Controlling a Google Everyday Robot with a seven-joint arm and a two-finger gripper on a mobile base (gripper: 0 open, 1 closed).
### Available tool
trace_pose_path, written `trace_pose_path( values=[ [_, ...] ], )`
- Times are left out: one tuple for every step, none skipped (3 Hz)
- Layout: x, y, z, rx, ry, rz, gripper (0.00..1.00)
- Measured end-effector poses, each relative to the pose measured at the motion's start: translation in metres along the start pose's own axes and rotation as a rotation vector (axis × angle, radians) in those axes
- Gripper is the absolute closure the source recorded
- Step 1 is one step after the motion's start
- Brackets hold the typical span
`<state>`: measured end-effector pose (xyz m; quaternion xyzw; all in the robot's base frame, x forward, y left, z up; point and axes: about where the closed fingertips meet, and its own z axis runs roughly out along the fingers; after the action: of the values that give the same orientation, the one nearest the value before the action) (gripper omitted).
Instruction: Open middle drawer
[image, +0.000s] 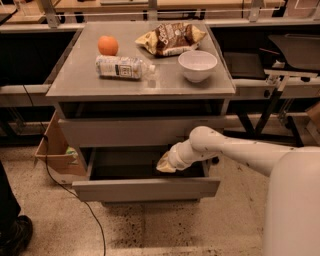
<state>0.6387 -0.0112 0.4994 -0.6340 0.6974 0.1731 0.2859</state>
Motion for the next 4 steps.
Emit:
trace_pose_path(
  values=[
    [0.008,-0.003,0.016,0.011,-0.020,0.022,1.00],
    [0.019,0.002,0.036,0.004,-0.037,0.054,1.00],
    [0.022,0.022,0.054,-0.045,-0.038,0.050,1.00],
    [0.019,0.024,0.051,-0.051,-0.036,0.049,1.00]
  ],
)
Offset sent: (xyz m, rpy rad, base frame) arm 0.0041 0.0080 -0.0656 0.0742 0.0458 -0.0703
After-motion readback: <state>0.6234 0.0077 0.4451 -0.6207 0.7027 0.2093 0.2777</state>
